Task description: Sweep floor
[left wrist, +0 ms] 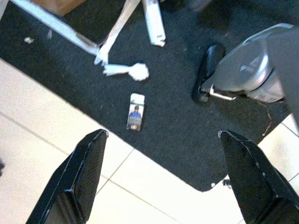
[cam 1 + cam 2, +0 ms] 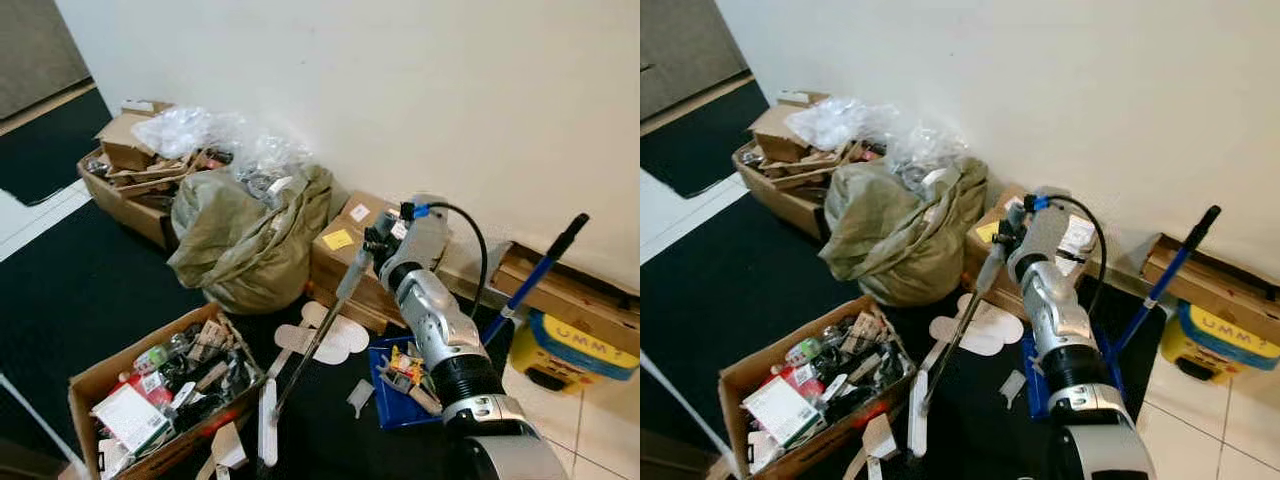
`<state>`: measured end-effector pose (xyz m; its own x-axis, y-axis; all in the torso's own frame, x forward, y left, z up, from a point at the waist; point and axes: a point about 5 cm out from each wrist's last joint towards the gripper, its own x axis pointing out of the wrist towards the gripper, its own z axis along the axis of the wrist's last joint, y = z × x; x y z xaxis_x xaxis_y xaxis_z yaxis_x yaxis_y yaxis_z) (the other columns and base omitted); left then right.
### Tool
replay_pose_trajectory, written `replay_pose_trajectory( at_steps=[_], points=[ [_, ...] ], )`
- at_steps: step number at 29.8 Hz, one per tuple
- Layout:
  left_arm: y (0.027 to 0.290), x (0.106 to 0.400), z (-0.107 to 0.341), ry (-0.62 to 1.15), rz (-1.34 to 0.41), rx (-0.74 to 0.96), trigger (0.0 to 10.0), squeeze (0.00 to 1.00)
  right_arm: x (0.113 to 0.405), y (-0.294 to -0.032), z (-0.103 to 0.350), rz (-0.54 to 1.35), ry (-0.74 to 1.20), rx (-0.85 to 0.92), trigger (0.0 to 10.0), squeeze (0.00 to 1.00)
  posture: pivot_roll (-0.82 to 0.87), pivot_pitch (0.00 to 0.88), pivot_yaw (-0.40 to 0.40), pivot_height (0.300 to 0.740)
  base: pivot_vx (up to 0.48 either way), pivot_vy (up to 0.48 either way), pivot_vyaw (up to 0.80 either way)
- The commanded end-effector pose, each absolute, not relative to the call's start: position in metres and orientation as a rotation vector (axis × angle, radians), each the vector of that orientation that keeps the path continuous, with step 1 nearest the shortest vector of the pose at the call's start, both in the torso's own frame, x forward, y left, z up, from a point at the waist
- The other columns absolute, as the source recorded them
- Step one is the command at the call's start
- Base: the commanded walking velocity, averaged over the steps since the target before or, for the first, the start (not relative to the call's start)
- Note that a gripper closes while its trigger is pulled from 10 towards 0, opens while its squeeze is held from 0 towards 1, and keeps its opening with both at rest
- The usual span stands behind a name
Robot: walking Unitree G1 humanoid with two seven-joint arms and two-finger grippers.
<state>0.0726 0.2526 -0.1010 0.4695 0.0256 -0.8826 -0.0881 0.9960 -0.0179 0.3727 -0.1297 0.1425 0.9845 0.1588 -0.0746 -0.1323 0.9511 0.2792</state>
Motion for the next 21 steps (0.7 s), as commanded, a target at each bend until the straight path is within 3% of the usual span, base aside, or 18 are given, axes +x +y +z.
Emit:
replay_pose_trajectory(
  at_steps=[1, 3, 21],
  points=[
    [0.258, 0.064, -0.101, 1.105, 0.078, -0.055, 10.0, 0.00, 0.370, -0.132, 0.140, 0.129, 0.061, 0.251, 10.0, 0.00, 0.00, 0.226, 0.033, 0.740, 0.000, 0.000, 0.00],
    [0.260, 0.061, -0.101, 1.110, 0.081, -0.049, 10.0, 0.00, 0.365, -0.136, 0.127, 0.128, 0.067, 0.114, 10.0, 0.00, 0.01, 0.232, 0.038, 0.740, 0.000, 0.000, 0.00],
    [0.262, 0.061, -0.100, 1.096, 0.098, -0.060, 10.0, 0.00, 0.367, -0.160, 0.121, 0.114, 0.033, -0.237, 10.0, 0.00, 0.02, 0.263, 0.042, 0.740, 0.000, 0.000, 0.00]
  ],
)
